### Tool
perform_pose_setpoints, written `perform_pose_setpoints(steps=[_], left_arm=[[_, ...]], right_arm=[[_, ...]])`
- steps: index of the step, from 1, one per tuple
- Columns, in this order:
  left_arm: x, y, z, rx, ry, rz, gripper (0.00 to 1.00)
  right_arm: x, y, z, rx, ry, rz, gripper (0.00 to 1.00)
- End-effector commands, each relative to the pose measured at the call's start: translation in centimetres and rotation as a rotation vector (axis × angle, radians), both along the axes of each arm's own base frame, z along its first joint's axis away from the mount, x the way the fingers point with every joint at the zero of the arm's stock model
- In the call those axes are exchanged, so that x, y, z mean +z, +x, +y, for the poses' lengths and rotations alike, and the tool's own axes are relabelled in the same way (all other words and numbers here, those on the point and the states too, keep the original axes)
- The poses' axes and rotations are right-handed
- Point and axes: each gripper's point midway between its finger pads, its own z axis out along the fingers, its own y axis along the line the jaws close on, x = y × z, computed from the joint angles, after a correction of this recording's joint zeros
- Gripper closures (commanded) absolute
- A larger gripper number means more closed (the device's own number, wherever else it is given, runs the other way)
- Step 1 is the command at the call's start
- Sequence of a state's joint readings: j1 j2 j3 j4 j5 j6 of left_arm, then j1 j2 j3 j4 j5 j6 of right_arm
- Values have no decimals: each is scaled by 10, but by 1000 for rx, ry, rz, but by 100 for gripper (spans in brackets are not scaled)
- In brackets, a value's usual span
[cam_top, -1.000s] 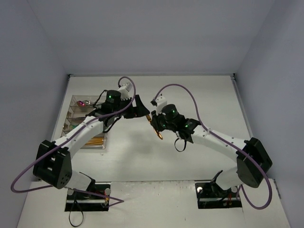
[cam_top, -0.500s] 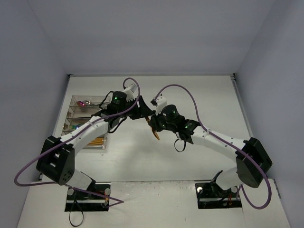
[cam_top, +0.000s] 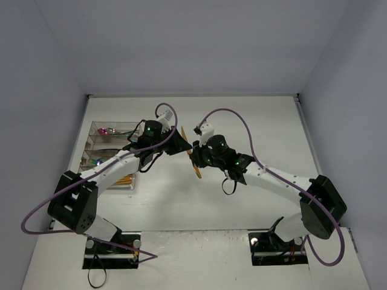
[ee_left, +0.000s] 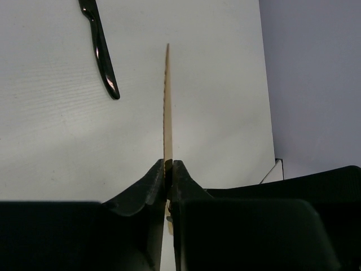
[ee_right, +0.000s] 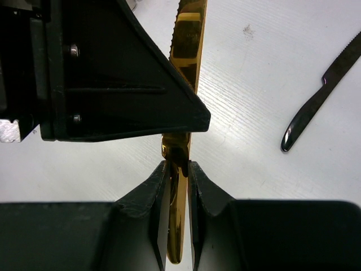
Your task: Sort the eating utensils into containers
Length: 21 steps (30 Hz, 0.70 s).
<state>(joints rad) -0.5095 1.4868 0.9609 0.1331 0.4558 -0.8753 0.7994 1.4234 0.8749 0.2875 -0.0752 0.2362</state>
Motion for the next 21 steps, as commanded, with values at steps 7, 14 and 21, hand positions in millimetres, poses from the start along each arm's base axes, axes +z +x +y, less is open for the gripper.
perform_pose_setpoints(steps=[7, 14, 21], left_arm=[[37, 16, 10, 75, -82, -93, 100], [41, 56, 103, 326, -102, -83, 100], [50, 85, 246, 734, -95, -88, 100]], right_arm=[[47, 18, 1, -76, 113, -123, 49], [48, 26, -30, -184, 81, -139, 26], [37, 28, -52, -231, 65, -114, 26]])
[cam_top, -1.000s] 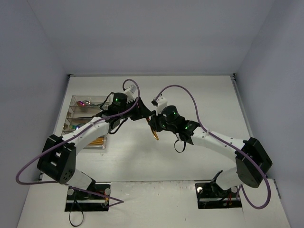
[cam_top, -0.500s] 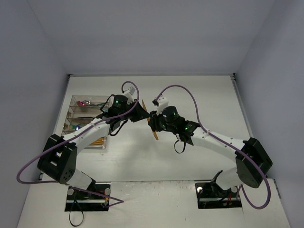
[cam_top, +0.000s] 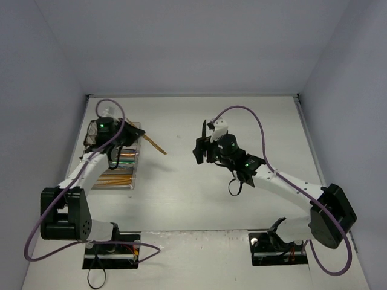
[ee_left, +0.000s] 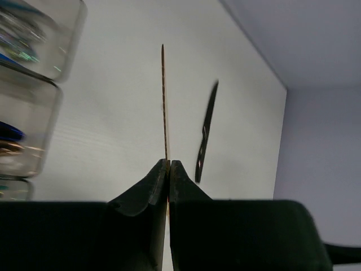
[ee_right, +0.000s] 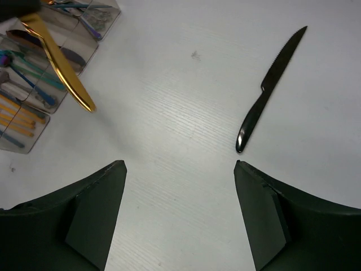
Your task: Sort the eating utensils into containers
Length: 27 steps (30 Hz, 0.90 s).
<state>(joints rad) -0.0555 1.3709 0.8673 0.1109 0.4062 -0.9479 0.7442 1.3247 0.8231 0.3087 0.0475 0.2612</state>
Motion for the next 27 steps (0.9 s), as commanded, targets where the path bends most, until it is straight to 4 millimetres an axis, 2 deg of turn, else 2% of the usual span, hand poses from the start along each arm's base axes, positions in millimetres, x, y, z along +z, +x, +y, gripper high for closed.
perform_pose_setpoints(steps=[1, 5, 8, 10, 12, 16, 20, 23, 24, 27], left_arm=[[50, 18, 86, 265, -28, -130, 100], [50, 26, 141, 421, -5, -128, 100], [41, 34, 164, 479, -9, -100, 100], [32, 41, 172, 491, -10, -75, 100], [17, 49, 176, 496, -14, -36, 100], [0, 62, 180, 515, -43, -7, 100], [-11, 68, 178, 517, -80, 22, 100], [-13, 65, 173, 515, -84, 31, 99], [-15, 63, 172, 515, -82, 34, 96], [-22, 54, 167, 520, -77, 50, 80]], right_arm=[[15, 6, -13, -52, 38, -40, 26], [12, 4, -16, -51, 42, -29, 26], [9, 1, -19, -50, 43, -22, 25], [8, 0, -21, -49, 45, -21, 25], [8, -1, -23, -53, 47, -19, 25], [5, -3, -27, -54, 46, -7, 25], [0, -4, -29, -57, 42, 4, 25], [-2, -5, -29, -57, 39, 9, 25], [-3, -4, -30, -58, 37, 11, 25], [-8, -3, -30, -62, 29, 23, 25]])
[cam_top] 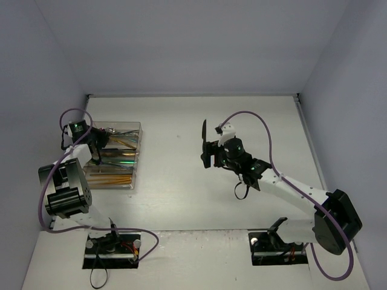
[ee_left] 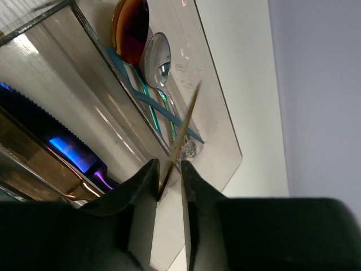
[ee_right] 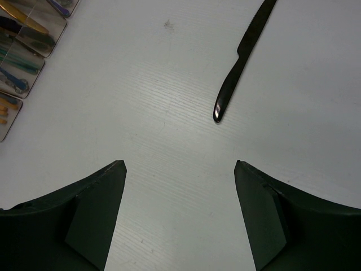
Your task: Sort the eating utensils into containers
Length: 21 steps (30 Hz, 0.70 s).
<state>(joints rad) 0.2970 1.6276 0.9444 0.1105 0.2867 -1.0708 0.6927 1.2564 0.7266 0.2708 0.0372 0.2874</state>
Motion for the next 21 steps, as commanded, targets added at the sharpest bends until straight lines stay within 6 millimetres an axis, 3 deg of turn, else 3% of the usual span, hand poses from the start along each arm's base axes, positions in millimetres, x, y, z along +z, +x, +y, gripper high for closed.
perform_pose_setpoints(steps=[1, 5, 10, 14, 21], left_arm=[[47, 11, -3, 10, 22, -147, 75], [34, 1, -6, 11, 8, -109, 60], [31, -9, -8, 11, 13, -85, 44], [42, -20, -3, -2, 85, -31, 36], [79, -34, 3, -53, 243, -1, 32]], right_arm=[[16, 7, 3, -8, 48, -42, 25], [15, 7, 5, -3, 51, -35, 25], [15, 9, 0, -30, 45, -39, 25], [13, 19, -7, -94, 33, -39, 24], [-5, 50, -15, -240, -29, 14, 24]])
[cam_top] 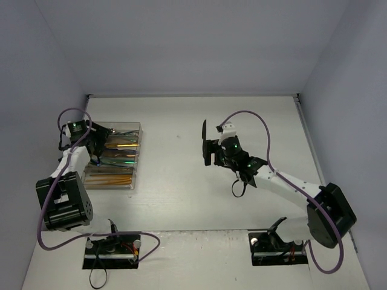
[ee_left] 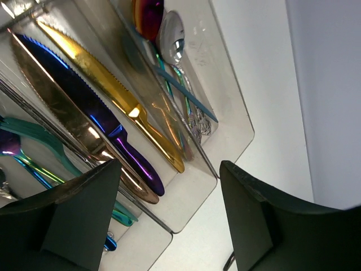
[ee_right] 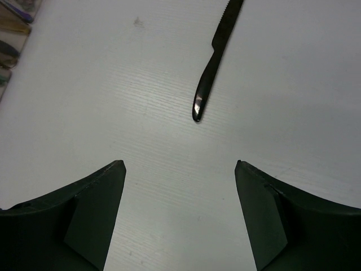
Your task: Sort the eating utensils into containers
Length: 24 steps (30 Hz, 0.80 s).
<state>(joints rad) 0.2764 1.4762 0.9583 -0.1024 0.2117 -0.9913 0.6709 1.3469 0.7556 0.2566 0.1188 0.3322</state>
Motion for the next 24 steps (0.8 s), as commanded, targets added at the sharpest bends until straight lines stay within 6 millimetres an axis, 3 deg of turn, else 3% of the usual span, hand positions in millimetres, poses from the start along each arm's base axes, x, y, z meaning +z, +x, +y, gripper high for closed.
perform_pose_setpoints(steps=[1, 3, 5, 10, 15, 20, 24], left_arm=[[58, -3, 5, -65, 166, -63, 32], [67, -7, -2, -111, 224, -63, 32], [78, -10, -14, -174, 298, -71, 32], [104, -30, -73, -456, 568, -123, 32], [106, -58, -112, -608, 692, -165, 32], [97, -79, -117, -670, 738, -174, 27], [96, -86, -114, -665, 751, -183, 24]], right_arm=[[14, 40, -2, -151, -7, -33, 23], [-1, 51, -3, -193, -54, -3, 23], [-2, 64, -3, -232, -77, 3, 23], [-22, 92, 1, -295, -91, 47, 24], [-44, 114, 7, -334, -95, 79, 29], [-63, 130, 14, -346, -94, 105, 32], [-71, 138, 18, -350, -102, 109, 33]])
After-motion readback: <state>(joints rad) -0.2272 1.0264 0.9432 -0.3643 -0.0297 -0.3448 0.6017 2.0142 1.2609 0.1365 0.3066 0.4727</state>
